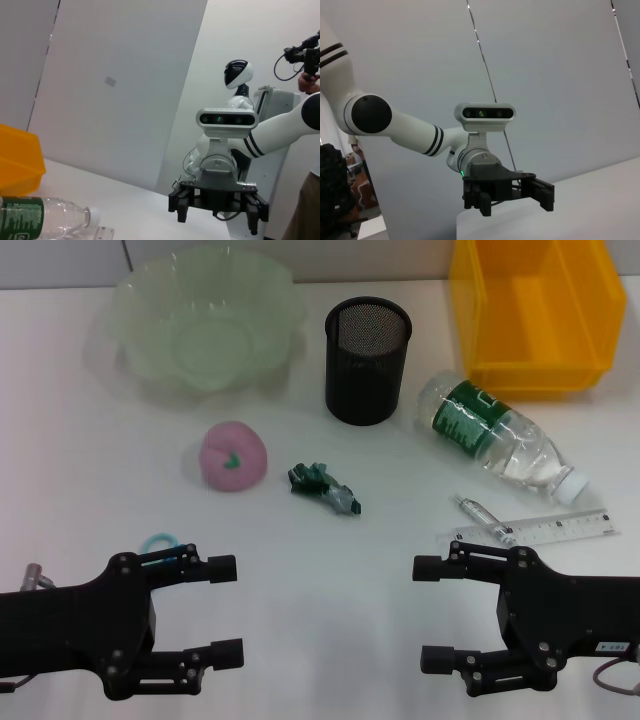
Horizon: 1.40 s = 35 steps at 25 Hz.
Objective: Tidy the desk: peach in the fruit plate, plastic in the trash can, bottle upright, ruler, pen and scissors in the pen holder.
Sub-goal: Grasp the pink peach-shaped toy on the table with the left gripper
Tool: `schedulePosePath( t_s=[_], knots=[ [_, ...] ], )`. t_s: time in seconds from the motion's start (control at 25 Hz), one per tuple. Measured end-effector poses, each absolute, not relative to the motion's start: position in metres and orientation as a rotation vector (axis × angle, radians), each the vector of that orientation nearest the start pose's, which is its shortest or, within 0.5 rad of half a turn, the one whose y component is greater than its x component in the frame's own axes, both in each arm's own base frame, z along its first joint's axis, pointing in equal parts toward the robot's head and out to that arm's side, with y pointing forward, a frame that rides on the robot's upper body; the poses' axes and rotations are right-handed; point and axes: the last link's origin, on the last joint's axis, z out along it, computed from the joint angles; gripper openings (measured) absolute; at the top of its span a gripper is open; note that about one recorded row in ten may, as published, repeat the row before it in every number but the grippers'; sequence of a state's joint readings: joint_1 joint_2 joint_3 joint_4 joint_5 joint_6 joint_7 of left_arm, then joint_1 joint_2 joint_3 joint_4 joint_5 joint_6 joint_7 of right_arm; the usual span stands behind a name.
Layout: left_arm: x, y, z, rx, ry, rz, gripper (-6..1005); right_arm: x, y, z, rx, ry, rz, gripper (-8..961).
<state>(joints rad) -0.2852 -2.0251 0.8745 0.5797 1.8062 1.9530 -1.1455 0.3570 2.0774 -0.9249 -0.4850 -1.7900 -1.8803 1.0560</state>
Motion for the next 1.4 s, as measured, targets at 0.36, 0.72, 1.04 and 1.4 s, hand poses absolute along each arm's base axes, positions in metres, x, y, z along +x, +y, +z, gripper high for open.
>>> schedulePosePath(
  t_s=[0.36, 0.72, 1.04, 1.4],
  knots=[
    [-0.288, 0.217, 0.008, -2.902, -0.483, -1.086, 785, 0.264, 0.229, -0.028, -2.925, 0.401, 1.149, 835],
    [-0.287, 0.221, 0.012, -2.849, -0.46, -1.111, 769, 0.265, 0.223, -0.033, -2.894, 0.416, 1.19, 834],
    [-0.282, 0.239, 0.021, -2.745, -0.426, -1.142, 755, 0.271, 0.215, -0.042, -2.847, 0.447, 1.211, 834],
    [-0.256, 0.316, 0.023, -2.719, -0.605, -0.829, 740, 0.275, 0.217, -0.049, -2.808, 0.478, 1.173, 834]
  ],
)
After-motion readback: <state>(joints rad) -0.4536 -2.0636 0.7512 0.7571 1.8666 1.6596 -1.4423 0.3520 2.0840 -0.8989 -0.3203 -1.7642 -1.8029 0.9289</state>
